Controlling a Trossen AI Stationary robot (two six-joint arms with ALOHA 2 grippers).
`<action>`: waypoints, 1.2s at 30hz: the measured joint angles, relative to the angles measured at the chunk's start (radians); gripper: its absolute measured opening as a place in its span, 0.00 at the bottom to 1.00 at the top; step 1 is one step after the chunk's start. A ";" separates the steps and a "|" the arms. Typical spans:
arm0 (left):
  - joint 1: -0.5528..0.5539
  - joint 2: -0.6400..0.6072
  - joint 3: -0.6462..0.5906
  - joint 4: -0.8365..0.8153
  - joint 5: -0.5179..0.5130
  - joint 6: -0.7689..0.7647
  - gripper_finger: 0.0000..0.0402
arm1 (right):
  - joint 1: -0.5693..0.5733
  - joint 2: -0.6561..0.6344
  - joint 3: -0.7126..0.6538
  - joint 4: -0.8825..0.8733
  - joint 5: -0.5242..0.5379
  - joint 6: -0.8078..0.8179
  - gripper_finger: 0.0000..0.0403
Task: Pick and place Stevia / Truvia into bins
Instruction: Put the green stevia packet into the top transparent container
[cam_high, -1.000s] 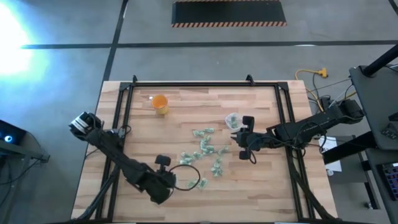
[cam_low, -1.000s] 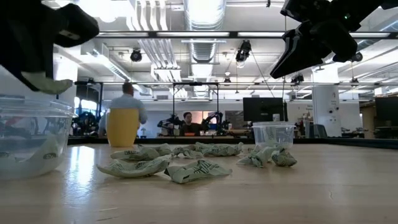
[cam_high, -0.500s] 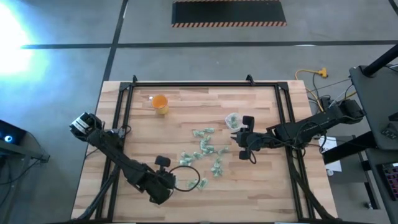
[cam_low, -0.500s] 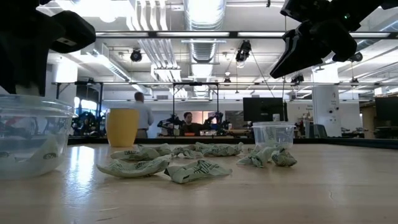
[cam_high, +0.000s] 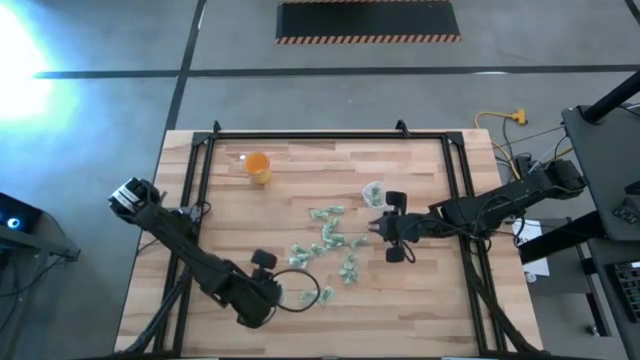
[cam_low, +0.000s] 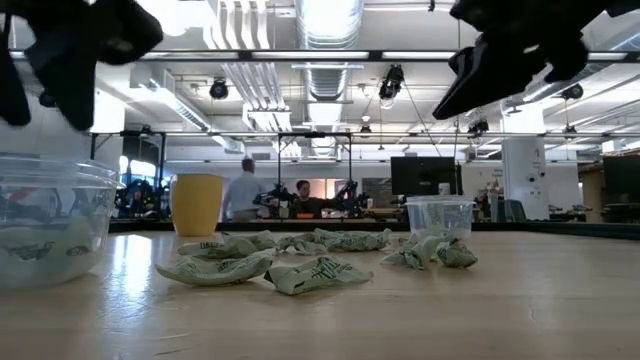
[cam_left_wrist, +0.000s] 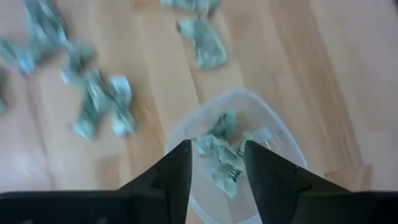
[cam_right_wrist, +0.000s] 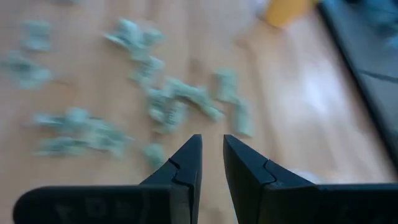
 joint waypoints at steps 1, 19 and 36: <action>0.000 -0.013 0.000 0.010 -0.010 0.035 0.33 | 0.000 0.000 0.000 0.022 -0.045 -0.013 0.14; 0.001 -0.267 -0.007 0.289 0.114 0.535 0.33 | 0.002 0.000 -0.011 0.143 -0.275 -0.087 0.14; 0.000 -0.347 -0.174 0.303 -0.390 0.456 0.33 | 0.001 0.259 -0.019 0.273 -0.352 -0.090 0.14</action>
